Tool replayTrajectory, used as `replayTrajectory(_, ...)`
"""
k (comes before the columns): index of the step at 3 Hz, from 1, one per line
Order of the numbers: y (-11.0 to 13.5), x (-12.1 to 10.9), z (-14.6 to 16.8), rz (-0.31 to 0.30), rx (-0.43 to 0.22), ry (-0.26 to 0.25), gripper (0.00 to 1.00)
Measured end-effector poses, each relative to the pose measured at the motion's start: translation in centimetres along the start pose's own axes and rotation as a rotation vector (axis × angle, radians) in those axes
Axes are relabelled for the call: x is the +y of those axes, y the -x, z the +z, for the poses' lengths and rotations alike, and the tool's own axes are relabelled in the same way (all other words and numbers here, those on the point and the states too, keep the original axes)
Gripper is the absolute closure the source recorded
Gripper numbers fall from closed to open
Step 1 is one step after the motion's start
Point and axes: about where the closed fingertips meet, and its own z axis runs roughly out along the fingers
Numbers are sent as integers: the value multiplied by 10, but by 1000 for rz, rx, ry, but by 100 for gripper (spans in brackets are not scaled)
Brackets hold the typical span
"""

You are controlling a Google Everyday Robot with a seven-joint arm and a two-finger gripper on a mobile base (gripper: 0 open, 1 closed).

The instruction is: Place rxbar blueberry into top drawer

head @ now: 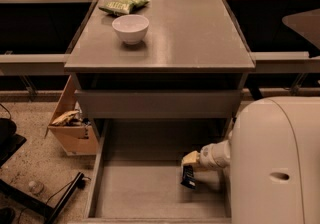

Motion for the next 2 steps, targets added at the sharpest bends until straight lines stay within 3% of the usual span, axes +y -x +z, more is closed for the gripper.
replayTrajectory(2,0,0,0,0,0,0,0)
